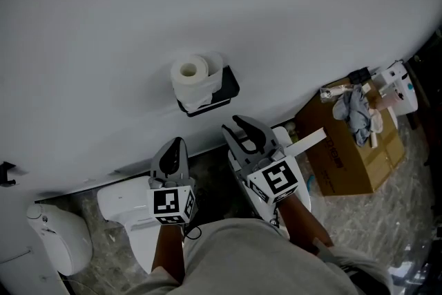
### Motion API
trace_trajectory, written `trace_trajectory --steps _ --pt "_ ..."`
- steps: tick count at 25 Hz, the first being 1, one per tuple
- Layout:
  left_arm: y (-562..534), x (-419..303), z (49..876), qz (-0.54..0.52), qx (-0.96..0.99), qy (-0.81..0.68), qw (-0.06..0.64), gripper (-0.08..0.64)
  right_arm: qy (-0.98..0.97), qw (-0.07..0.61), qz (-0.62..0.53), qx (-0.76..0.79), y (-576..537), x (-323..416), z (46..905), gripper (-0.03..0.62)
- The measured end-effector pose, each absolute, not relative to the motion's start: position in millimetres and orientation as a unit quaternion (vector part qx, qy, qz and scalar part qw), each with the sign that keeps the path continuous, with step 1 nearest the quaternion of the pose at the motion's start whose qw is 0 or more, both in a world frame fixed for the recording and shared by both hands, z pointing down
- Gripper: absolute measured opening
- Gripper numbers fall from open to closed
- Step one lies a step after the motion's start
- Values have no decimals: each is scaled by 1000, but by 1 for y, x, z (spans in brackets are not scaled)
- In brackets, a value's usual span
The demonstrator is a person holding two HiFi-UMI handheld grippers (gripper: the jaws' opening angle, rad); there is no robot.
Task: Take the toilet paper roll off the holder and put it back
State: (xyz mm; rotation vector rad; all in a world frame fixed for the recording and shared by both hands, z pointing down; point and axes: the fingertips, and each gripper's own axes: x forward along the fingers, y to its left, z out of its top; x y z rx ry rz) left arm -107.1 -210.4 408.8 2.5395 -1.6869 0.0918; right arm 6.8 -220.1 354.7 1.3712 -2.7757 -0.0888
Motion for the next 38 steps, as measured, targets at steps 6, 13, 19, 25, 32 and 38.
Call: trace_trajectory --steps 6,13,19,25,32,38 --pt "-242 -124 403 29 843 -536 38 11 -889 9 -30 457 -249 -10 345 110" --pt "-267 -142 404 29 851 -523 40 11 -889 25 -22 457 -273 -37 350 188" --pt "-282 -154 408 25 855 -517 46 11 -879 31 -26 475 -291 -45 353 233" --pt "-291 -163 413 25 860 -507 51 11 -876 30 3 482 -305 -55 357 277" --pt "-302 -183 411 16 860 -508 49 12 -865 61 5 499 -327 -62 362 297" --pt "-304 -188 420 12 861 -505 55 11 -862 74 11 502 -337 -67 365 301"
